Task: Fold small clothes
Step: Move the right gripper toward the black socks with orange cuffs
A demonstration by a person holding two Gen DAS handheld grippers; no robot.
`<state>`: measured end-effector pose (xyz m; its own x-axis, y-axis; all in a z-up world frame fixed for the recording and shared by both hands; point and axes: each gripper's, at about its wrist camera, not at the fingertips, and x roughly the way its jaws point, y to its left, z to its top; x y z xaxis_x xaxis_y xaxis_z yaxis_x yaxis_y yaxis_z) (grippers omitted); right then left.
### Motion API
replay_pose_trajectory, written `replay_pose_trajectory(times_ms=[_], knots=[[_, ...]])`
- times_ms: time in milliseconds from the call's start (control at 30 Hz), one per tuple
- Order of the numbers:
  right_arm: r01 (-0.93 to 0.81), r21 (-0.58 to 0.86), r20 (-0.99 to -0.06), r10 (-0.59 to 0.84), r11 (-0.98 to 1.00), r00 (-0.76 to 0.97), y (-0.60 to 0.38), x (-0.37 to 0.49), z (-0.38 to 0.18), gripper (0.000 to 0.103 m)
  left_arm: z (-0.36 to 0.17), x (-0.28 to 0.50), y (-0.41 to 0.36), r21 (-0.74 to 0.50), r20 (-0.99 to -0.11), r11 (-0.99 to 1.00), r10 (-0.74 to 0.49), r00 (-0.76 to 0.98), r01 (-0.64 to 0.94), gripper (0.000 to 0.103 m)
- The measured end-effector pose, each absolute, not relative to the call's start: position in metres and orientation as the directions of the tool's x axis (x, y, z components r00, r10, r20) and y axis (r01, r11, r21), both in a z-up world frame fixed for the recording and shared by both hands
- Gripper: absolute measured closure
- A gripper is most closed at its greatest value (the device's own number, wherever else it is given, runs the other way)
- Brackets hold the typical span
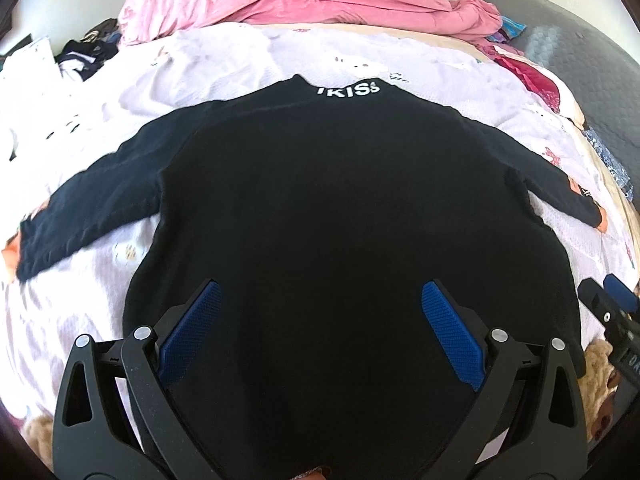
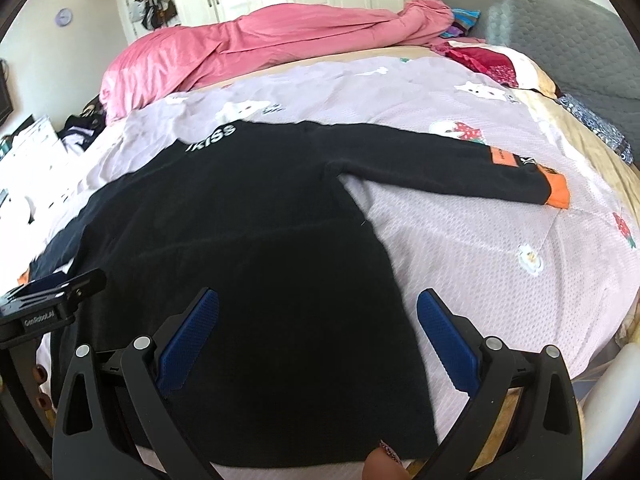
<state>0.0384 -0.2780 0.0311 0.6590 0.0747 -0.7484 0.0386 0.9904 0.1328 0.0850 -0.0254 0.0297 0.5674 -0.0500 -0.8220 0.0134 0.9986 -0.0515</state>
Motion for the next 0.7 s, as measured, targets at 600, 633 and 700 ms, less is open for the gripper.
replay_pose_trajectory(times_ms=[600, 633, 700], knots=[[0.195, 0.116, -0.756, -0.041, 0.974, 0.653, -0.336, 0.088, 0.036, 0.004, 0.038, 0.145, -0.049, -0.067, -0.828, 0.994, -0.101, 0.552, 0.082, 0.009], [0.209, 0.12, -0.756, -0.047, 0.971, 0.653, -0.341, 0.092, 0.035, 0.004, 0.038, 0.148, -0.05, -0.069, -0.83, 0.994, -0.105, 0.549, 0.086, 0.008], [0.241, 0.118, -0.76, -0.069, 0.963, 0.646, -0.351, 0.098, 0.034, 0.004, 0.039, 0.154, -0.052, -0.074, -0.832, 0.992, -0.116, 0.543, 0.099, 0.008]])
